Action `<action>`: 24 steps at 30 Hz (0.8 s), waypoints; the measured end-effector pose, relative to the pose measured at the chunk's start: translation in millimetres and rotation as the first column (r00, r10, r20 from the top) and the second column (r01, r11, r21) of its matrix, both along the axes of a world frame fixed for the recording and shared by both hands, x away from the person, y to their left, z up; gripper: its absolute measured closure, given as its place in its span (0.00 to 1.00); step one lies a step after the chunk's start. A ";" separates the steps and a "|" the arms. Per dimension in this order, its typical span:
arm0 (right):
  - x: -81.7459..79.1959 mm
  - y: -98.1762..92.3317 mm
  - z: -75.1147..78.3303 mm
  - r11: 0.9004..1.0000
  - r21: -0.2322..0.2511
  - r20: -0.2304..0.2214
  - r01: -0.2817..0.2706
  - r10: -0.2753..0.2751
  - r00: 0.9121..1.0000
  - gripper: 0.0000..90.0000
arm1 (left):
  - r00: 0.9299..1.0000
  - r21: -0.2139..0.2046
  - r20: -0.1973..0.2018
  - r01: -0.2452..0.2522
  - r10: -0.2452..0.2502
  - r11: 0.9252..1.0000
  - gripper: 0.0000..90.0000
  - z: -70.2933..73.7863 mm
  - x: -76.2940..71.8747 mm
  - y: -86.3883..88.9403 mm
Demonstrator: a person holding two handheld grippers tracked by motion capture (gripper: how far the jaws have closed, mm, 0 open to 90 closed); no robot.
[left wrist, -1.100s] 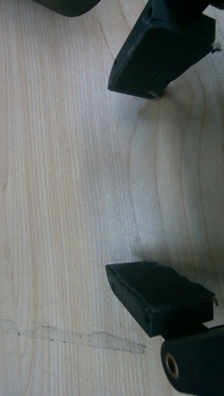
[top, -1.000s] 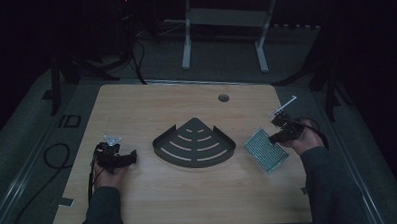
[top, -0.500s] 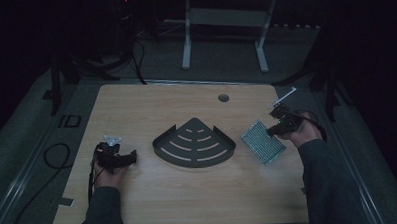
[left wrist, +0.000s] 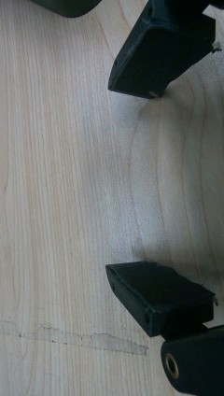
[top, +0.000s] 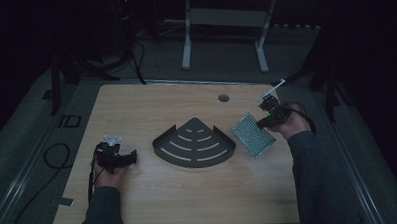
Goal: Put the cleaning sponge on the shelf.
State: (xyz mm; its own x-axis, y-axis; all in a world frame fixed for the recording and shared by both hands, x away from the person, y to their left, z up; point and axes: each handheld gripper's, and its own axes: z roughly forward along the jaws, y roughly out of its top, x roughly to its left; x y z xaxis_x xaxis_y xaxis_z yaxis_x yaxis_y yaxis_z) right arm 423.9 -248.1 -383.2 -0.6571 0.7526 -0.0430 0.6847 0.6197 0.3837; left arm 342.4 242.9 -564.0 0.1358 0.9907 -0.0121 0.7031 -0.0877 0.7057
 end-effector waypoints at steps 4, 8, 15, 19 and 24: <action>2.4 6.4 0.7 1.000 0.003 0.001 -0.008 0.008 1.000 1.00 | 1.000 0.000 0.000 0.001 -0.001 1.000 0.13 0.0 0.1 0.0; 5.4 14.3 1.0 1.000 0.004 0.004 -0.015 0.015 1.000 1.00 | 1.000 0.002 -0.001 0.003 -0.003 1.000 0.13 0.1 0.4 0.0; 9.3 22.3 1.9 1.000 0.016 0.012 -0.018 0.018 1.000 1.00 | 1.000 0.001 0.000 0.004 -0.004 1.000 0.13 0.0 0.5 0.0; 11.6 27.6 1.6 1.000 0.014 0.012 -0.025 0.025 1.000 1.00 | 1.000 0.001 0.000 0.005 -0.005 1.000 0.13 0.0 0.5 0.0; 14.2 36.1 1.7 0.999 0.017 0.016 -0.036 0.036 0.999 1.00 | 1.000 0.001 0.001 0.005 -0.005 1.000 0.13 0.0 0.7 -0.1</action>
